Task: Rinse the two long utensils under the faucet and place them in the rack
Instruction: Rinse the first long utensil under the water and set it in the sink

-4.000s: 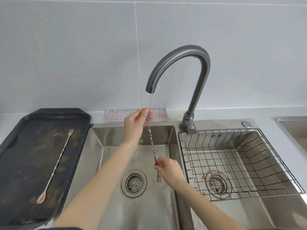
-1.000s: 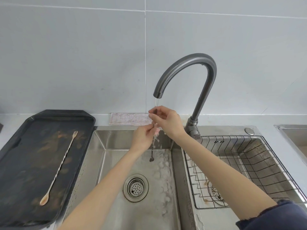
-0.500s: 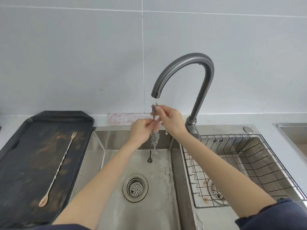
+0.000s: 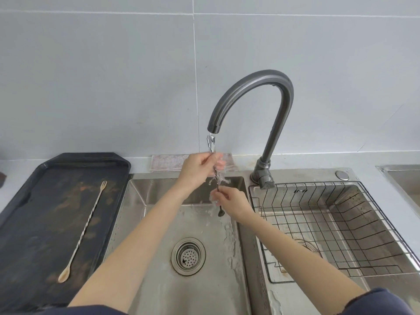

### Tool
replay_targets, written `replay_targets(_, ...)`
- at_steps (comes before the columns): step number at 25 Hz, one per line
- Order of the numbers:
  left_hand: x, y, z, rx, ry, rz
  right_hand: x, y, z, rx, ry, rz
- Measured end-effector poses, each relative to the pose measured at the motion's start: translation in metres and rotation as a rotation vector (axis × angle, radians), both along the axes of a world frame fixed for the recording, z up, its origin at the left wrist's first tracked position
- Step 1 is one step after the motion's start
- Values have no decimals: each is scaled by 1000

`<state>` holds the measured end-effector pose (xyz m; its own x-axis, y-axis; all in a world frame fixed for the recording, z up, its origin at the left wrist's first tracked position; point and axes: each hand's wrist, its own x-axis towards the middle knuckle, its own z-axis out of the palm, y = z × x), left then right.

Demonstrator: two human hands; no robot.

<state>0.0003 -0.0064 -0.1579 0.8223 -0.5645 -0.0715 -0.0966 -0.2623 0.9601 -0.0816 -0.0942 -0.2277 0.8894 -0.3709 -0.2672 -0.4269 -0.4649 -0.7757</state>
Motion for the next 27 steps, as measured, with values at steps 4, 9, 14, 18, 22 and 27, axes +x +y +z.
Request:
replay_targets(4,7,-1,13,-69,-7,54,-3,-1,-5,-10,1,-51)
replay_targets(9,-3,0,5,47,-97,35,2,-5,6,-30,-81,-115)
replay_targets(14,4,2,12,-45,70,80,0,-9,11,-90,-84,-124)
replay_targets(18,20,22,19,-204,280,144,4,-21,32,-204,-146,-100)
replay_targets(22,40,55,16,-262,357,226,13,-26,54,-298,-196,-14)
replay_targets(27,57,97,2,-452,612,380,28,-19,73,-375,-260,105)
